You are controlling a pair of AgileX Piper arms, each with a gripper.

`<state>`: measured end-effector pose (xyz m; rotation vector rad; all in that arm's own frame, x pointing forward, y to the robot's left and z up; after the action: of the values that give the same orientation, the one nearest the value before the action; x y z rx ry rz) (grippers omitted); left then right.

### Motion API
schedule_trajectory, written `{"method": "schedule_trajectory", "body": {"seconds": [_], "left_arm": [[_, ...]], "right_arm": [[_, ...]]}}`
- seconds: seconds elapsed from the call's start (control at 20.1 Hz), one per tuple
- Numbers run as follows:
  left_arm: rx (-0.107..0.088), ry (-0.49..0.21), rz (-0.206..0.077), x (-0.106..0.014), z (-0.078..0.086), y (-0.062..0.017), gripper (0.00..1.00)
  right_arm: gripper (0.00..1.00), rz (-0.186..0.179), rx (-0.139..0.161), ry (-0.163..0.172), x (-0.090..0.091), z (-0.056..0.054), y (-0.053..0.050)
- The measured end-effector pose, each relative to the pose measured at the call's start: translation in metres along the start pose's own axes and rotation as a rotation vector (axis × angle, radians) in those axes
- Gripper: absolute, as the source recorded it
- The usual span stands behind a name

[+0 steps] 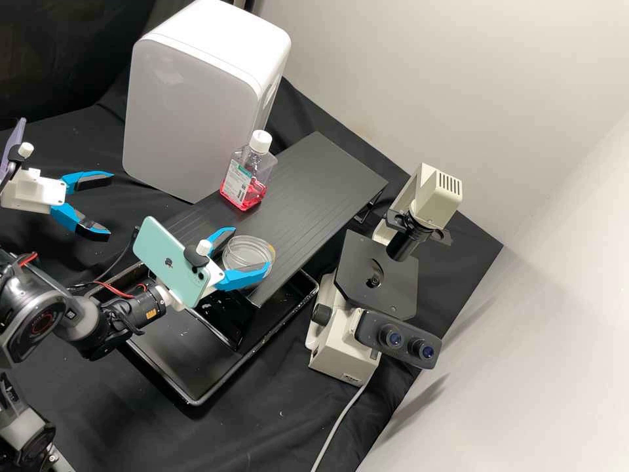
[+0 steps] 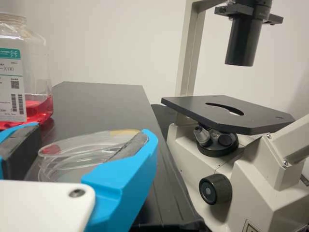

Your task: Place the lid on the petri dish

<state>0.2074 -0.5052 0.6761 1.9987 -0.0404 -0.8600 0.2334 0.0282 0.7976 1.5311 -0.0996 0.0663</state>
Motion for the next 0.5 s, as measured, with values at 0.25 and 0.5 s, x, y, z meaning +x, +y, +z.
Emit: {"method": "schedule_trajectory", "body": {"seconds": [0.25, 0.5], "left_arm": [[0.0, 0.0, 0.0, 0.0, 0.0, 0.0, 1.0], [-0.001, 0.002, 0.001, 0.0, -0.0002, 0.0001, 1.0]], "right_arm": [[0.0, -0.001, 0.001, 0.005, -0.003, -0.0008, 0.0005], [0.0, 0.009, 0.007, 0.021, -0.0097, -0.0035, 0.0045]]}}
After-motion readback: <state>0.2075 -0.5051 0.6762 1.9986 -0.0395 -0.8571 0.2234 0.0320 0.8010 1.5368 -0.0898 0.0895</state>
